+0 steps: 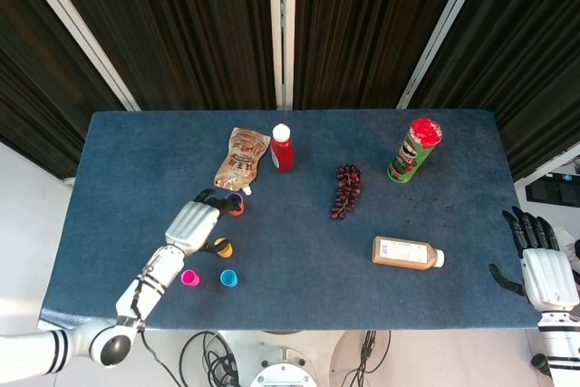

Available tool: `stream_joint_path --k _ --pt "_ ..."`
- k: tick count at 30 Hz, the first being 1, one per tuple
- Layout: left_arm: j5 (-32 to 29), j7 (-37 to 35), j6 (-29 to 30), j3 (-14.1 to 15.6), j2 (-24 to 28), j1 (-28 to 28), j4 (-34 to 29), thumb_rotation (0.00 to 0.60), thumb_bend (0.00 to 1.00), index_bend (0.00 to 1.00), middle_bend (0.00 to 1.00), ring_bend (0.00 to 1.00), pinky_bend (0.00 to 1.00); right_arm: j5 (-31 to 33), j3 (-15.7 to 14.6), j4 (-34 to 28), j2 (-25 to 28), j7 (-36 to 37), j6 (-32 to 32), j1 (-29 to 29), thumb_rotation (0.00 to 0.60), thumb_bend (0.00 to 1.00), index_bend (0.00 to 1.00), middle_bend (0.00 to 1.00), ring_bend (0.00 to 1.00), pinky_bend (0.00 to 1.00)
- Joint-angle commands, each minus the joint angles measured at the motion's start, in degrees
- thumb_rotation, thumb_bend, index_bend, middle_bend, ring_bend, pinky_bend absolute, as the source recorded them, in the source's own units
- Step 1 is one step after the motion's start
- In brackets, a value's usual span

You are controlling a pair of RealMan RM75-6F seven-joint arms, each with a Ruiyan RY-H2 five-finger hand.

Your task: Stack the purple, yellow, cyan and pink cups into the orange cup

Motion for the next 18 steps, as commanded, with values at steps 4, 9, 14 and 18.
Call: stream_joint_path --k 4,9,14,18 --pt "-0.96 2.13 -0.80 2.10 -0.02 0.66 -1.61 0.600 0.24 0.30 0.29 0.29 0.12 -0.46 -0.40 0.00 -0.21 -0.11 -0.06 -0.01 0.600 0.21 0.00 0.00 0.00 0.00" --pt "-1.73 2.67 -2.33 3.18 -1.34 0.43 -0.48 0.600 0.24 0.30 0.29 0.29 0.12 -0.32 -0.50 0.24 -0.32 0.07 -0.02 -0.15 0.600 0.21 0.00 0.00 0.00 0.00" --pt "-2.38 2.39 -2.99 3.27 -2.31 0.31 0.82 0.600 0.24 0.30 0.29 0.29 0.12 -0.15 -0.38 0.28 -0.17 0.28 0.02 -0.16 0.600 0.21 0.00 0.00 0.00 0.00" --pt "-3.06 2.59 -2.90 3.28 -3.51 0.41 2.69 0.600 0.24 0.30 0.30 0.30 0.12 -0.12 -0.41 0.27 -0.20 0.25 -0.12 -0.11 0.600 0.22 0.00 0.00 0.00 0.00"
